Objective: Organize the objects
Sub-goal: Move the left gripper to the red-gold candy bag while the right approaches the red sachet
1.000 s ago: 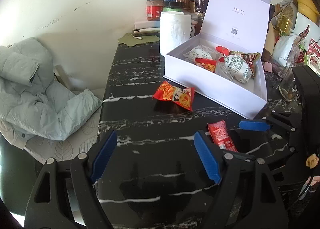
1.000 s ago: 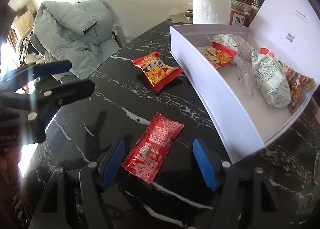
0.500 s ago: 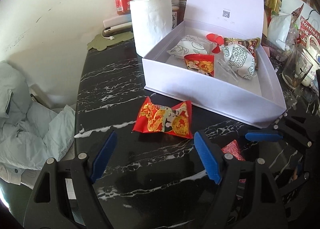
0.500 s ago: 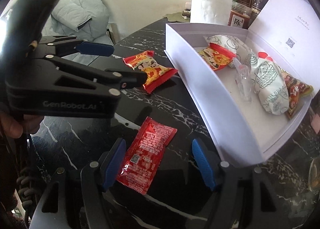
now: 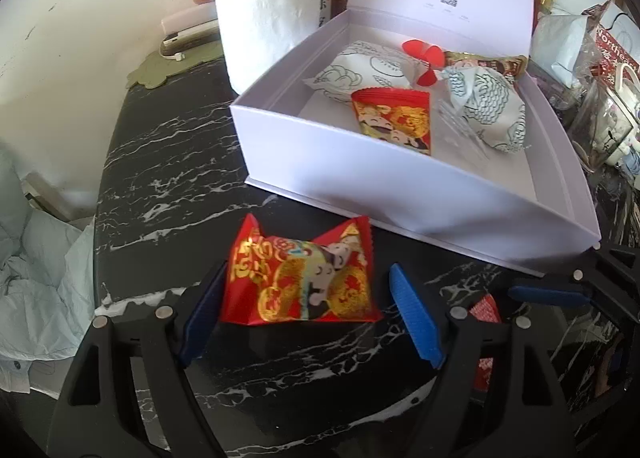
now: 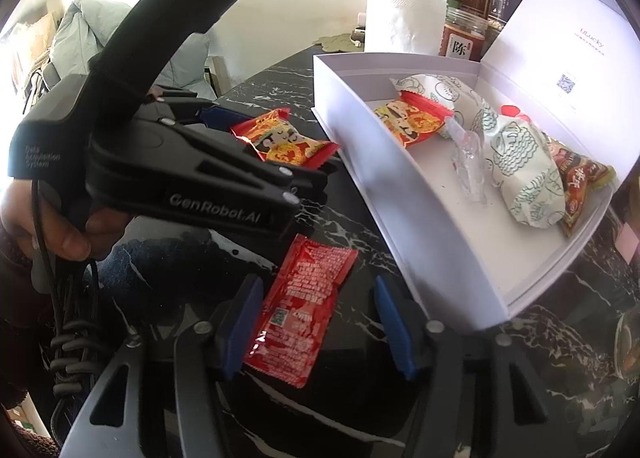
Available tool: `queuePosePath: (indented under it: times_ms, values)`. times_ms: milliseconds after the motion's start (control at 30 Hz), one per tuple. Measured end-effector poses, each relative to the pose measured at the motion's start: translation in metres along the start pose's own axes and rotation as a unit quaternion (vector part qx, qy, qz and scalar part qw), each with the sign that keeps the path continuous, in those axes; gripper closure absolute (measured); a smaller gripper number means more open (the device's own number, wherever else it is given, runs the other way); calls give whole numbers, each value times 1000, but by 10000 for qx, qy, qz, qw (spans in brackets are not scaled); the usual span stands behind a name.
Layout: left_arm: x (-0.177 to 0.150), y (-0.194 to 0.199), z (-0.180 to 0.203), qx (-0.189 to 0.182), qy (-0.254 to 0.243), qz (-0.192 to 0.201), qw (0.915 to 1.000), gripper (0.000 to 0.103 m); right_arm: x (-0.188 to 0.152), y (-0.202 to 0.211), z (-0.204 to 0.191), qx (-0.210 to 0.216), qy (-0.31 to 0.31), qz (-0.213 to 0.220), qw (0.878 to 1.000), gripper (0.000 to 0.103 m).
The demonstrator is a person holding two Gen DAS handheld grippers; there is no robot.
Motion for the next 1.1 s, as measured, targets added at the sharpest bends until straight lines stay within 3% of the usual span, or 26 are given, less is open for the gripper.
queuePosePath:
  times_ms: [100,200,467,1100]
  values:
    - [-3,3,4,-54,-50,89,9999,37,-3,3,2,-9,2,46,10000,61]
    - [-4,5,9,-141,-65,70,9999,40,-9,9,1,-14,-5,54,10000,66]
    - [-22,18,38,-274,-259,-19,9993,40,-37,32,4,-72,-25,-26,10000,67]
    - [-100,69,117,-428,-81,-89,9990,40,-133,106,16,-114,-276,-57,9995,67]
Point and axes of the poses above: each gripper's, at about its wrist camera, not at the fingertips, and y roughly against the way its jaws point, z to its right, x to its top, the point moved 2 cm from there along -y, roughly the way its jaws point, and after that the axes turned 5 degrees about y, right-handed, at the moved point
